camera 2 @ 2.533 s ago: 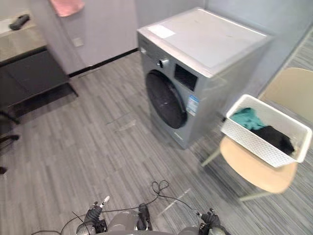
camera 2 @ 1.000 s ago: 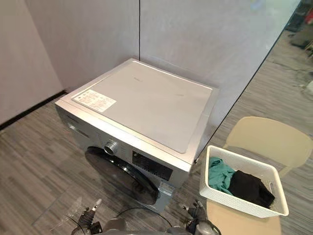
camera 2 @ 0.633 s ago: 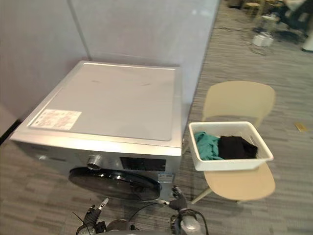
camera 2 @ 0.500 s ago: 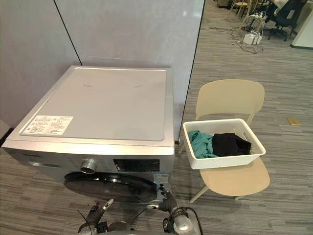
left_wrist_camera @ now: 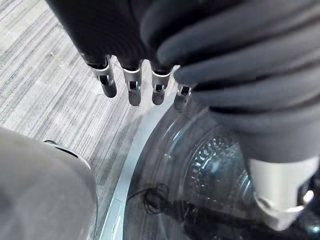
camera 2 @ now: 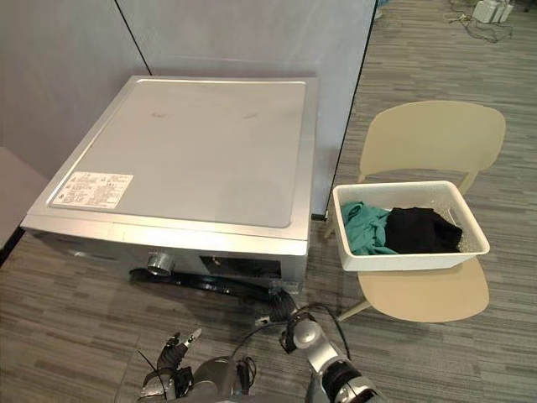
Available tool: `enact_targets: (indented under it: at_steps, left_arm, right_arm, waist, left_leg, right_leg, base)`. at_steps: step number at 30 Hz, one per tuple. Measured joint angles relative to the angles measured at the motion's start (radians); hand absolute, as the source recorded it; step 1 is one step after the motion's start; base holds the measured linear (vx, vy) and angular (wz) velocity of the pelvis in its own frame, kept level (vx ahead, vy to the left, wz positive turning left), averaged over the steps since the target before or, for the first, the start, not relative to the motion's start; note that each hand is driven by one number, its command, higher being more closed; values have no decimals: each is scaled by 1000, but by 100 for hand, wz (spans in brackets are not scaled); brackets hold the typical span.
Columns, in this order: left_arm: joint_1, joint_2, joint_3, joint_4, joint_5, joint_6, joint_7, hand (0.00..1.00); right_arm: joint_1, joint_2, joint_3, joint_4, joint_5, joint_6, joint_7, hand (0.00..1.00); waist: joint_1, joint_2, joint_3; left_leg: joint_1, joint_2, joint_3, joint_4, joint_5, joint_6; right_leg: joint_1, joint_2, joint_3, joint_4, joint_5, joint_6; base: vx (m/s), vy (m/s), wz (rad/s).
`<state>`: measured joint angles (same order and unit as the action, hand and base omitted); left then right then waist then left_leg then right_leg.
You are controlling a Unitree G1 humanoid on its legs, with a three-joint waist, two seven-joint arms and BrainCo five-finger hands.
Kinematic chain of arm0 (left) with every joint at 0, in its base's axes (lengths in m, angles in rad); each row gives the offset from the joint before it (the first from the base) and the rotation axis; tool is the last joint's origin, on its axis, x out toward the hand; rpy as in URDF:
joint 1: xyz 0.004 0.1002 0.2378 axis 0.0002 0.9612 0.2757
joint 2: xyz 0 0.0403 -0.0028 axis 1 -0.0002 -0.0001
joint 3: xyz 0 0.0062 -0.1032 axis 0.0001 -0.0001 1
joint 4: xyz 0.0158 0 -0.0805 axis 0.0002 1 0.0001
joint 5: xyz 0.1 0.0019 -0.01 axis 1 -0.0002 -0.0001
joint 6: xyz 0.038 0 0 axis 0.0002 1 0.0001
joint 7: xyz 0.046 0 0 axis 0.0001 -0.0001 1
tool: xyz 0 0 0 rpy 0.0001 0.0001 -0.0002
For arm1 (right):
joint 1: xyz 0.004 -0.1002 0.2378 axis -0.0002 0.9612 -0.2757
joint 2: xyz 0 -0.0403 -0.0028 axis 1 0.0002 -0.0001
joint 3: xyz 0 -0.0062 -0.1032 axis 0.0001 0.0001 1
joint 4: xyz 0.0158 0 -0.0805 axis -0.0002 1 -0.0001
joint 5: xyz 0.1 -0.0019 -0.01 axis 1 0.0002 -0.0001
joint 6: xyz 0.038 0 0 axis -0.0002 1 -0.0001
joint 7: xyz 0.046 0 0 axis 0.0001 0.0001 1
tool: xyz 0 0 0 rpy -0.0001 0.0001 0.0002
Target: Pick up the laundry basket with both hands and put the clothes into the washing machine.
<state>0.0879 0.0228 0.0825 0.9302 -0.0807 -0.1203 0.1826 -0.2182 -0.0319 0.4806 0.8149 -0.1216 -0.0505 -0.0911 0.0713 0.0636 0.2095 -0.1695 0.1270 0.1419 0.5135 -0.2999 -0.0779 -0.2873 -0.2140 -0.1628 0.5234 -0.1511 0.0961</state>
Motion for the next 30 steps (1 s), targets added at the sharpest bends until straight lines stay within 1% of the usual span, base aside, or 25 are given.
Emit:
enact_targets:
  at_steps: [2, 5, 8, 12, 16, 18, 19, 20, 21, 22, 23, 24, 25, 26, 27, 28, 29, 30]
  left_arm:
    - [0, -2, 0, -14, -6, 1, 1, 0]
    - [3, -9, 10, -30, -25, 1, 13, 0]
    - [5, -16, 11, -38, -27, 1, 19, 0]
    - [6, -19, 19, -44, -28, 1, 21, 0]
    - [11, -20, 19, -64, -45, 1, 21, 0]
    - [10, -23, 17, -76, -45, 1, 20, 0]
    - [9, -25, 17, -87, -45, 1, 18, 0]
    - [11, -27, 17, -98, -44, 1, 14, 0]
    - [11, -28, 17, -100, -44, 1, 12, 0]
    - [11, -30, 17, -104, -43, 2, 4, 0]
    - [9, -31, 17, -105, -43, 2, -7, 0]
    - [9, -38, 13, -113, -42, 3, -24, 0]
    - [10, -37, 10, -117, -42, 4, -38, 0]
    - [9, -36, 10, -118, -43, 4, -47, 0]
    - [3, -33, 9, -118, -44, 4, -53, 0]
    - [0, -33, 7, -118, -44, 4, -53, 0]
    - [-7, -37, 6, -118, -45, 4, -53, 0]
    - [-19, -38, 9, -116, -59, 5, -48, 0]
  right_arm:
    - [-26, 13, 10, 0, 11, 0, -1, 0]
    - [-59, 40, 10, 3, 41, 9, -25, 0]
    - [-70, 60, 9, 6, 52, 17, -48, 0]
    - [-98, 71, 13, 38, 61, 18, -63, 0]
    - [-115, 72, 40, 45, 61, 18, -82, 0]
    - [-141, 70, 73, 72, 63, 28, -83, 0]
    - [-161, 66, 98, 87, 66, 41, -84, 0]
    - [-171, 61, 120, 91, 87, 43, -74, 0]
    - [-179, 59, 130, 94, 114, 48, -66, 0]
    - [-207, 56, 159, 103, 182, 72, -36, 0]
    - [-234, 50, 193, 110, 222, 92, -10, 0]
    - [-265, 47, 256, 110, 291, 109, 32, 0]
    - [-279, 33, 318, 115, 361, 140, 69, 0]
    - [-280, 23, 344, 113, 409, 141, 93, 0]
    - [-283, 13, 389, 113, 509, 150, 134, 0]
    - [-283, 12, 409, 113, 555, 159, 150, 0]
    - [-282, 13, 461, 113, 635, 177, 187, 0]
    - [-273, 14, 510, 113, 735, 181, 206, 0]
  waist:
    - [-1, 7, 10]
    - [1, 12, 18]
    - [3, 19, 23]
    - [3, 20, 23]
    - [11, 18, 23]
    - [17, 18, 23]
    - [24, 18, 23]
    - [24, 16, 23]
    - [24, 16, 23]
    - [25, 16, 23]
    - [28, 19, 25]
    - [32, 26, 29]
    - [39, 19, 25]
    - [46, 21, 26]
    - [54, 15, 28]
    - [54, 15, 28]
    - [58, 16, 29]
    - [75, 20, 31]
  left_leg:
    - [-15, 11, 5, 27, -6, 3]
    - [-56, 24, -1, 66, -15, -2]
    - [-67, 33, -11, 80, -16, -2]
    - [-82, 38, -25, 88, -14, -5]
    - [-104, 47, -27, 97, -11, -12]
    - [-105, 49, -30, 97, -10, -13]
    - [-115, 50, -33, 97, -9, -15]
    - [-117, 53, -36, 97, -9, -14]
    - [-119, 56, -38, 97, -9, -14]
    - [-122, 66, -39, 97, -8, -16]
    - [-124, 70, -41, 95, -7, -19]
    - [-129, 75, -47, 91, -3, -25]
    - [-125, 81, -55, 78, 3, -35]
    - [-123, 84, -58, 72, 6, -40]
    - [-116, 87, -64, 60, 12, -49]
    - [-114, 88, -72, 56, 16, -53]
    - [-115, 92, -88, 48, 26, -59]
    - [-120, 95, -105, 39, 31, -66]
  right_leg:
    - [-13, 1, 2, 14, -9, -4]
    - [-49, -3, -1, 46, -16, -6]
    - [-51, -1, -14, 55, -18, -10]
    - [-54, -1, -26, 58, -19, -12]
    - [-73, 3, -33, 61, -16, -17]
    - [-73, 4, -36, 61, -16, -17]
    - [-73, 4, -42, 60, -16, -18]
    - [-72, 4, -48, 59, -16, -18]
    - [-72, 5, -55, 57, -16, -18]
    - [-72, 8, -66, 51, -15, -20]
    - [-72, 10, -77, 46, -11, -26]
    - [-72, 13, -86, 42, -7, -33]
    - [-65, 24, -93, 32, -5, -38]
    - [-63, 27, -98, 30, -4, -40]
    - [-57, 32, -108, 30, -4, -44]
    - [-53, 35, -116, 30, -6, -47]
    - [-47, 38, -133, 32, -12, -57]
    - [-47, 40, -151, 35, -20, -65]
  base:
    - [-128, -33, -5]
    - [-151, -36, 0]
    - [-63, -34, 5]
    - [-32, -19, 7]
    - [1, -1, -2]
    - [0, 0, 0]
    - [-30, -12, 4]
    - [-32, -13, 4]
    - [0, 0, 0]
    - [-9, -14, -9]
    - [-13, -19, -5]
    - [-2, -36, 2]
    - [11, -46, 6]
    - [45, -94, 5]
    - [44, -85, 7]
    - [50, -113, 20]
    - [35, -102, 29]
    - [38, -130, 44]
